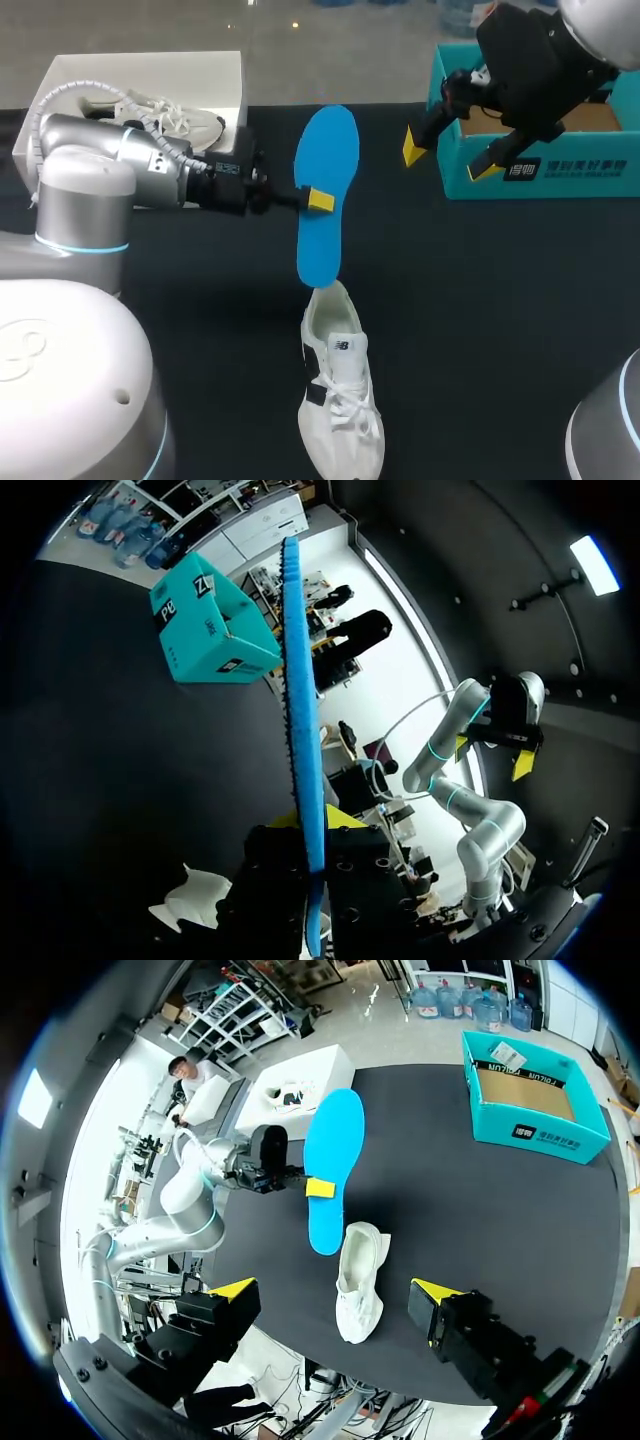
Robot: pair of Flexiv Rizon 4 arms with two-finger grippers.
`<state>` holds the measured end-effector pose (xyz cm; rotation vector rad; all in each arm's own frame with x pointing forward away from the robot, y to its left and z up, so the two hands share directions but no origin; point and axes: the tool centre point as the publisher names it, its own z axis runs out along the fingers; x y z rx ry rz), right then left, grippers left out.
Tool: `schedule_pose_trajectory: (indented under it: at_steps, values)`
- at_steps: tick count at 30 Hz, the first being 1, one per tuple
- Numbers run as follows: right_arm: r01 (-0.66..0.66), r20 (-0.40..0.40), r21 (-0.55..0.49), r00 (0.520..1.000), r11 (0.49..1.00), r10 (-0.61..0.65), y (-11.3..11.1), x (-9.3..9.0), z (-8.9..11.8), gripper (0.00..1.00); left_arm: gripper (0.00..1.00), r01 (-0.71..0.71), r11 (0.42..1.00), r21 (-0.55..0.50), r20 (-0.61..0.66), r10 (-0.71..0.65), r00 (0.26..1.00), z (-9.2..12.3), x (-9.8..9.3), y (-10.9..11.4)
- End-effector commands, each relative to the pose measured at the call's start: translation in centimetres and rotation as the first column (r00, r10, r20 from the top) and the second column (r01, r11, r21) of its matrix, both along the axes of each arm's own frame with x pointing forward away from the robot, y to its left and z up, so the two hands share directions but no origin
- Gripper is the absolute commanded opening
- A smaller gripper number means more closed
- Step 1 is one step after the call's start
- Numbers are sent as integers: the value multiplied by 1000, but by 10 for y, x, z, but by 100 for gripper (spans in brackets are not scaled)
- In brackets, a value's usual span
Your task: Take the shoe out of the shoebox, open the shoe tongue, remove and reinsert the insole, then place the shoe into the shoebox
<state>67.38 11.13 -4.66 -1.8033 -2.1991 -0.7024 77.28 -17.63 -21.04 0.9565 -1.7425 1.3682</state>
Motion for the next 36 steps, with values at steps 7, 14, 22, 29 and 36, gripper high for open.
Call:
schedule_pose_trajectory:
  at_steps: [7,14,22,29,36]
  values:
    - [0,-4,-3,1000,1000,0,2,2,0,100,0,-12,999,-45,24,13,1000,2,2,-1]
    - [0,-4,-3,1000,1000,0,2,2,0,100,0,-12,999,-45,24,13,1000,2,2,-1]
    - [0,-4,-3,1000,1000,0,2,2,0,100,0,-12,999,-45,24,13,1000,2,2,-1]
    - [0,-4,-3,1000,1000,0,2,2,0,100,0,-12,999,-45,24,13,1000,2,2,-1]
    - [0,-4,-3,1000,1000,0,2,2,0,100,0,-12,999,-45,24,13,1000,2,2,-1]
